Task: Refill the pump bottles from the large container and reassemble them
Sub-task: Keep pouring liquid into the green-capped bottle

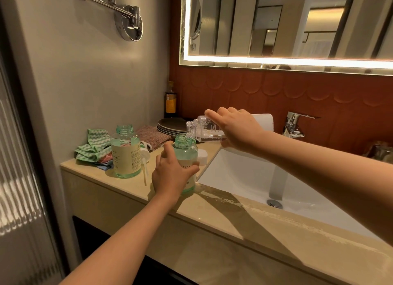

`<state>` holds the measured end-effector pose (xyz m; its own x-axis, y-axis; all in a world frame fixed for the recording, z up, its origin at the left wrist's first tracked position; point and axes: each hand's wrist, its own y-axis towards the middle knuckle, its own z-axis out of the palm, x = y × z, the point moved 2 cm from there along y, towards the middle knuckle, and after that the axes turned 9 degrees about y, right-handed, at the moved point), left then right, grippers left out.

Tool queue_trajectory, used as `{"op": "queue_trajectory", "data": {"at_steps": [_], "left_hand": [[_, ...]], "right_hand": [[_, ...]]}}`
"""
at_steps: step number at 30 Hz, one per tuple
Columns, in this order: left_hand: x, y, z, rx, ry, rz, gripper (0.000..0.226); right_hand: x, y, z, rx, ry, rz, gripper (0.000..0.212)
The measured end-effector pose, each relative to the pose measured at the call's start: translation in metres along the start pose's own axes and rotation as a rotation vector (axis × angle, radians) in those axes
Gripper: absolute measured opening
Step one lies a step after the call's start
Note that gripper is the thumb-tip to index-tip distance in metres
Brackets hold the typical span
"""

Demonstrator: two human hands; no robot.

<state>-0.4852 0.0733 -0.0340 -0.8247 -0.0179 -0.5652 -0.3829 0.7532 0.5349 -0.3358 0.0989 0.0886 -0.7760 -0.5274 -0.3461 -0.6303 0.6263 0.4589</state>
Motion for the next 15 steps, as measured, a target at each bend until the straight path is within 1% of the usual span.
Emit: {"op": "queue_trajectory", "data": {"at_steps": [15], "left_hand": [[-0.0005, 0.0005, 0.0001, 0.011, -0.006, -0.001, 0.081]], "right_hand": [[0.0006, 0.0014, -0.0013, -0.015, -0.016, -0.018, 0.075]]}}
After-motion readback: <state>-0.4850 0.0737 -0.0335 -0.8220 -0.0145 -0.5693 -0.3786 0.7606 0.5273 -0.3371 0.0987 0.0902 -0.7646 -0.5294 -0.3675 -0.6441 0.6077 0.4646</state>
